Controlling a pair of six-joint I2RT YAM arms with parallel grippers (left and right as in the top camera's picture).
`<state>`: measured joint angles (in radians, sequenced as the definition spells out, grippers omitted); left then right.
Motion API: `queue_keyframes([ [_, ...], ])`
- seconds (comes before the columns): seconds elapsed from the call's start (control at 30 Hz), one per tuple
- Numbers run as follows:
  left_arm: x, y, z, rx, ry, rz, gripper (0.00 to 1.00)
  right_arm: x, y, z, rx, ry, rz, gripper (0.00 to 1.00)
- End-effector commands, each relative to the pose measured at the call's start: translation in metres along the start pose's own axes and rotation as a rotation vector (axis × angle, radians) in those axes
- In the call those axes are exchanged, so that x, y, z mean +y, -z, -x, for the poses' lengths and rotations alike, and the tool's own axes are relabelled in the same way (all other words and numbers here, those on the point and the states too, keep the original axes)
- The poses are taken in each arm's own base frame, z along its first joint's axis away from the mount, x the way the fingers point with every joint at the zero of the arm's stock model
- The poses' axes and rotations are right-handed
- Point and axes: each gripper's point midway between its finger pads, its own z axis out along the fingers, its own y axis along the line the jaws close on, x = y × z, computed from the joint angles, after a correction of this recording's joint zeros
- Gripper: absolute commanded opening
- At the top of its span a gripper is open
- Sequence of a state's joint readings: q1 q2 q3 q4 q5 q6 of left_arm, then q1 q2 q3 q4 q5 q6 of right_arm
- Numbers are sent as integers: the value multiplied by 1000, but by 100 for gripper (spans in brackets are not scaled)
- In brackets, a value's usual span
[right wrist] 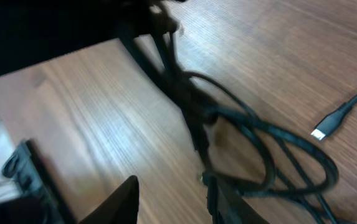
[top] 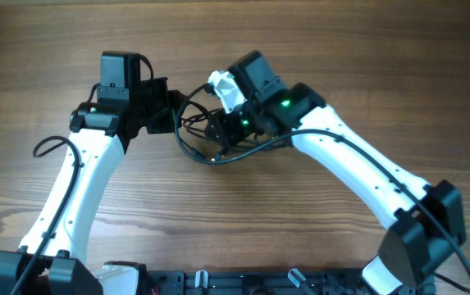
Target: Untangle cables
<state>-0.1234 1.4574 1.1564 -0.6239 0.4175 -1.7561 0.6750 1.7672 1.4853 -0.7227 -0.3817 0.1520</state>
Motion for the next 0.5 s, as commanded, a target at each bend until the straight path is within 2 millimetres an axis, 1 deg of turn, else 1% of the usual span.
queue_keyframes([
  [0.0,-1,3,-6,18,9,-8,4,-19,-31,-6,21,-82,-104,34],
  [0.07,2,3,-5,14,14,4,5,-22,-44,0,-2,-78,-109,34],
  [0.1,4,3,-4,12,18,13,5,-28,-45,3,-17,-94,-140,34],
  [0.13,5,3,-4,11,20,15,4,-38,-44,6,-38,-117,-196,30],
  [0.17,5,3,-4,11,19,15,4,-42,-44,9,-50,-116,-217,14],
  [0.2,5,3,-4,11,19,15,4,-44,-43,11,-60,-114,-233,4],
  [0.27,4,3,-4,8,-7,15,5,-42,-38,16,-73,-114,-219,4],
  [0.3,3,3,4,-37,-169,6,16,-26,-8,30,-114,-115,-151,4],
  [0.33,2,3,7,-54,-236,8,22,-22,10,37,-142,-117,-130,4],
  [0.37,3,4,13,-83,-325,15,35,-15,40,46,-189,-119,-95,4],
  [0.4,4,5,22,-133,-407,31,52,-7,73,56,-252,-116,-52,4],
  [0.43,8,7,35,-206,-447,61,75,-3,106,63,-318,-115,-9,4],
  [0.47,13,10,46,-264,-443,90,85,-2,122,65,-347,-131,11,4],
])
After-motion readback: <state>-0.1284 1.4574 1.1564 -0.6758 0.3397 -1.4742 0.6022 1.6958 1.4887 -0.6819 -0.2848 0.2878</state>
